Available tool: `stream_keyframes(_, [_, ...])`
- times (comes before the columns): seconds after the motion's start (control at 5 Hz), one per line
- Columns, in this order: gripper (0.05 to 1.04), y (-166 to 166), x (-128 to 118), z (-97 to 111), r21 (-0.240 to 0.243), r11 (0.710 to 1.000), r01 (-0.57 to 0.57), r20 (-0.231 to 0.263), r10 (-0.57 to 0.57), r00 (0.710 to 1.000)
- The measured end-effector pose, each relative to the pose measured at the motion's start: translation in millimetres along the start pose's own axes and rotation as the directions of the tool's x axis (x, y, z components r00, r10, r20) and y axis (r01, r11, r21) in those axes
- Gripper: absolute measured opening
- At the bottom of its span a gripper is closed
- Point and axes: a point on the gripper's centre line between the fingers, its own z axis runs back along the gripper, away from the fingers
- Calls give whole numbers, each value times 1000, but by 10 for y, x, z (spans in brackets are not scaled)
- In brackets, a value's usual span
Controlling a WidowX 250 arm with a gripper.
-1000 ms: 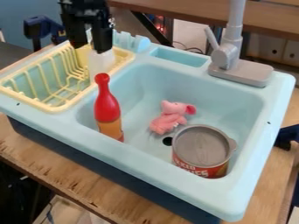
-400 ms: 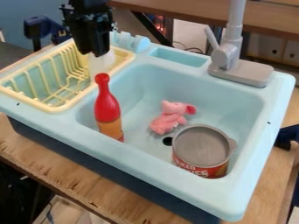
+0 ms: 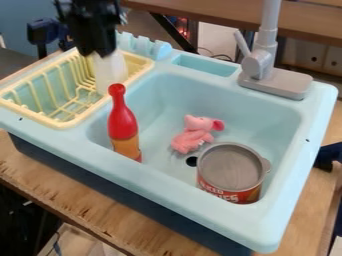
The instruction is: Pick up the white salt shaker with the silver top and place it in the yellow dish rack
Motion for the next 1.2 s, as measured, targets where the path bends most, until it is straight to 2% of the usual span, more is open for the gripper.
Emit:
stream_keyframes(0.2, [439, 2, -173, 398, 89, 994, -63, 77, 56, 995])
stream_keyframes(0.4, [439, -55, -483, 701, 145, 988, -61, 108, 45, 993])
stream_keyframes(0.6, [439, 26, -691, 620, 205, 978, -48, 4, 48, 999])
stream_keyframes(0.8, [439, 182, -668, 281, 144, 989, -40, -54, 48, 997])
stream_keyframes(1.0, [439, 365, -566, 111, 78, 996, -41, -9, 42, 999])
stream_keyframes(1.2, [439, 382, -520, -19, 53, 999, 10, 13, -11, 1000])
